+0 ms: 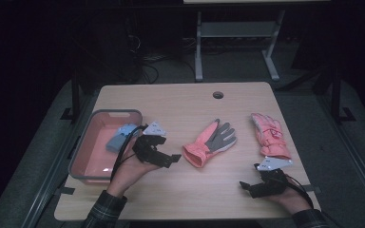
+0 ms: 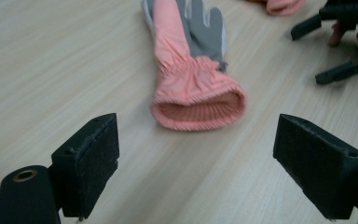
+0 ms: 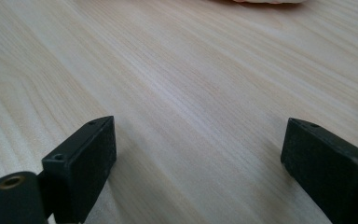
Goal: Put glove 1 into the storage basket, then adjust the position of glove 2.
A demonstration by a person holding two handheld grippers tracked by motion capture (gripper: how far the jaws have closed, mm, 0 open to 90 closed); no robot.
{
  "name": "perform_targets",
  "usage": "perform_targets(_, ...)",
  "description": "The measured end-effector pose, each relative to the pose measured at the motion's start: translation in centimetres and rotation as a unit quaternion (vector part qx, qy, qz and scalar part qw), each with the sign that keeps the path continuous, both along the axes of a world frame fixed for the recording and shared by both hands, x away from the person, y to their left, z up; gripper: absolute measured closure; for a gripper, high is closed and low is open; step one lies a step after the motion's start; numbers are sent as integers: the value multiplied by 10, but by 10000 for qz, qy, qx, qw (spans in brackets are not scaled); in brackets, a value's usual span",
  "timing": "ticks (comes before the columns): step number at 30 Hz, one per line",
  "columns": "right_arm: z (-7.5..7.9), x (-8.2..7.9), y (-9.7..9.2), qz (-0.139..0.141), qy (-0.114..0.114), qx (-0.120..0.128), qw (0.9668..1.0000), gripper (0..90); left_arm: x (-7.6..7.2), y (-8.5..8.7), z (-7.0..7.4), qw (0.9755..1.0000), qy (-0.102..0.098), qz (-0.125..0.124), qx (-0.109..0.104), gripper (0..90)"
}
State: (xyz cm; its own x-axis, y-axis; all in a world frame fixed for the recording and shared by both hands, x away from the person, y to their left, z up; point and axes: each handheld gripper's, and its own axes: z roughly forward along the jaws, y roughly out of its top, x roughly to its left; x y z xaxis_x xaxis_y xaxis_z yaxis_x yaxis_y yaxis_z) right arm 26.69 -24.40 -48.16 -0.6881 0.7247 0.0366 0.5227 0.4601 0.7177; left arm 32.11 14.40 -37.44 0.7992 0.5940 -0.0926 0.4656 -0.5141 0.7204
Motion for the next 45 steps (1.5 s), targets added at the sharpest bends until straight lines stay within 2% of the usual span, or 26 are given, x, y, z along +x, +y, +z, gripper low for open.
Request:
perform_targets(5, 0, 0, 0, -2, 7, 2, 10000, 99, -15, -10, -24, 9999, 55, -127, 54, 140)
perform_targets(6, 0, 0, 0, -6, 6, -1, 10000, 99, -17, -9, -28, 9997, 15, -199, 136, 140)
perform_targets(13, 0, 0, 0, 33, 15, -8, 10000, 89, -31, -9, -55, 9990, 19, -233, 381, 139)
perform_targets(17, 0, 0, 0, 36, 23, -15, 10000, 88, -38, -9, -67, 9976, -11, -306, 616, 139)
perform_targets(20, 1, 0, 0, 34, 29, -36, 10000, 93, -42, -9, -74, 9974, -53, -295, 661, 139)
perform_targets(24, 3, 0, 1, 8, 8, -99, 9999, 152, -44, -7, -82, 9973, -58, -278, 684, 139)
perform_targets(27, 7, 0, 2, 0, 14, -92, 10000, 232, -45, -5, -87, 9974, 11, -267, 672, 139)
perform_targets(30, 13, 1, 4, 1, -2, 27, 10000, 323, -46, -4, -93, 9974, 32, -246, 675, 139)
perform_targets(33, 21, 4, 8, 46, -65, 168, 9998, 453, -47, -1, -95, 9977, -101, -241, 620, 133)
perform_targets(38, 31, 14, 19, 186, -68, 314, 9993, 703, -49, 7, -102, 9983, -345, -349, 313, 126)
perform_targets(42, 39, 22, 30, 281, -8, 395, 9988, 889, -50, 9, -102, 9982, -365, -371, 305, 126)
perform_targets(45, 45, 30, 39, 319, 24, 543, 9980, 899, -50, 9, -102, 9982, -355, -371, 318, 126)
